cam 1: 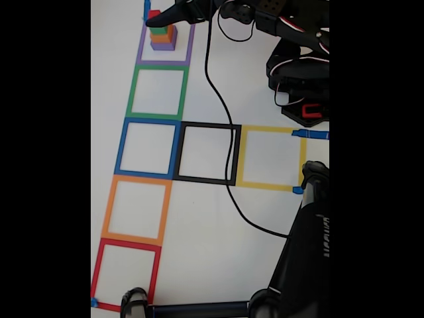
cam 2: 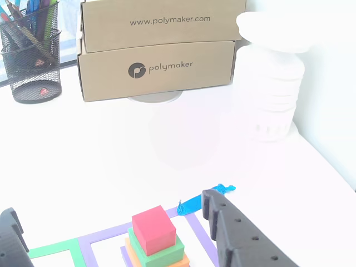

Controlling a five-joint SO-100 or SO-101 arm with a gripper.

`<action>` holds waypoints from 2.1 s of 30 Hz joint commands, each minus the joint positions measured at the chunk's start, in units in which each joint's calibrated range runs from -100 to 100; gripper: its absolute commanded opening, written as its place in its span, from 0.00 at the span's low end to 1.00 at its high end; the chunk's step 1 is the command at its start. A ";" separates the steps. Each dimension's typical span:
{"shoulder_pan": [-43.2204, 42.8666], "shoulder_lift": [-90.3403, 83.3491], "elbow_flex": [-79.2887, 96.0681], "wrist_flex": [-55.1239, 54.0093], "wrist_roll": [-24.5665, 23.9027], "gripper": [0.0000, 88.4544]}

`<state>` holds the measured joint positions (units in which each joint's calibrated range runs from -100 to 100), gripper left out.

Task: Tower of hanoi

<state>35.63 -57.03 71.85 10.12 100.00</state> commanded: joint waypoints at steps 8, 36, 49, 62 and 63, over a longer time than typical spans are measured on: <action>-1.50 21.06 1.70 -24.53 0.00 0.43; 0.61 45.76 -3.03 -47.44 0.00 0.42; -1.50 51.90 -3.30 -52.79 0.00 0.39; -2.27 53.76 -4.57 -53.11 0.00 0.31; -2.27 53.76 -4.48 -53.11 0.00 0.30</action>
<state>34.23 -2.91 69.46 -41.64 100.00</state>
